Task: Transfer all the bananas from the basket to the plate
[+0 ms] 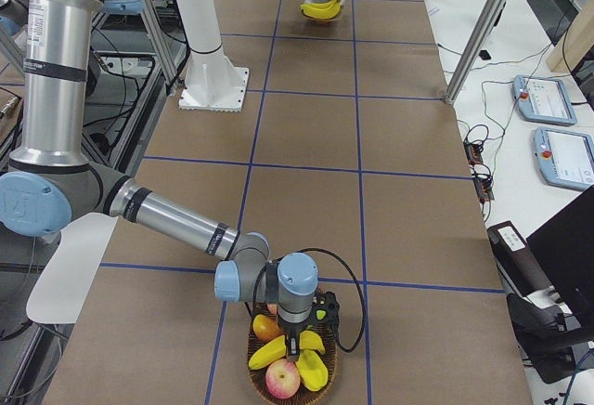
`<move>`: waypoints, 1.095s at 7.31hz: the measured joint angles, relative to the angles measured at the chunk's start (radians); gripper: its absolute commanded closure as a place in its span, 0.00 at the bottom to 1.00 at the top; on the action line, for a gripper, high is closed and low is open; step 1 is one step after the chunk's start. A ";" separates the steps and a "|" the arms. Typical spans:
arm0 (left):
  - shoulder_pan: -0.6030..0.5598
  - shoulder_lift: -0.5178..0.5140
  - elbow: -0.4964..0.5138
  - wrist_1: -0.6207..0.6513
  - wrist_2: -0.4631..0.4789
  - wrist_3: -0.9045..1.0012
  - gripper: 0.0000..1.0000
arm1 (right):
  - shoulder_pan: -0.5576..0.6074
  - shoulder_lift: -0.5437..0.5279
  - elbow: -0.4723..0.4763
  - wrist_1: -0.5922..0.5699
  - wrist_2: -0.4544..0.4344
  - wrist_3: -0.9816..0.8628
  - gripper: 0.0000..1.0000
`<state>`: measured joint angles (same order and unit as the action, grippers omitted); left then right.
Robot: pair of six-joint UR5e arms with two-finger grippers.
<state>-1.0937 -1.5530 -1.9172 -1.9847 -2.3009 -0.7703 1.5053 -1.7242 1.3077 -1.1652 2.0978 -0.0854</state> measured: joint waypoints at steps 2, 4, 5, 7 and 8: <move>0.001 -0.007 0.000 0.001 0.000 -0.024 0.01 | 0.004 0.010 0.010 -0.002 -0.010 -0.051 1.00; 0.004 -0.015 -0.001 0.001 -0.001 -0.058 0.01 | 0.074 0.027 0.066 -0.053 -0.002 -0.132 1.00; 0.005 -0.022 -0.001 0.000 -0.002 -0.083 0.01 | 0.116 0.054 0.135 -0.163 0.002 -0.179 1.00; 0.009 -0.077 0.005 -0.001 -0.009 -0.179 0.01 | 0.147 0.111 0.277 -0.383 0.065 -0.181 1.00; 0.011 -0.118 0.009 -0.002 -0.013 -0.234 0.01 | 0.145 0.130 0.305 -0.419 0.167 -0.110 1.00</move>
<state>-1.0823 -1.6710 -1.9079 -1.9866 -2.3137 -1.0044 1.6498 -1.5946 1.6124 -1.5838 2.2647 -0.1958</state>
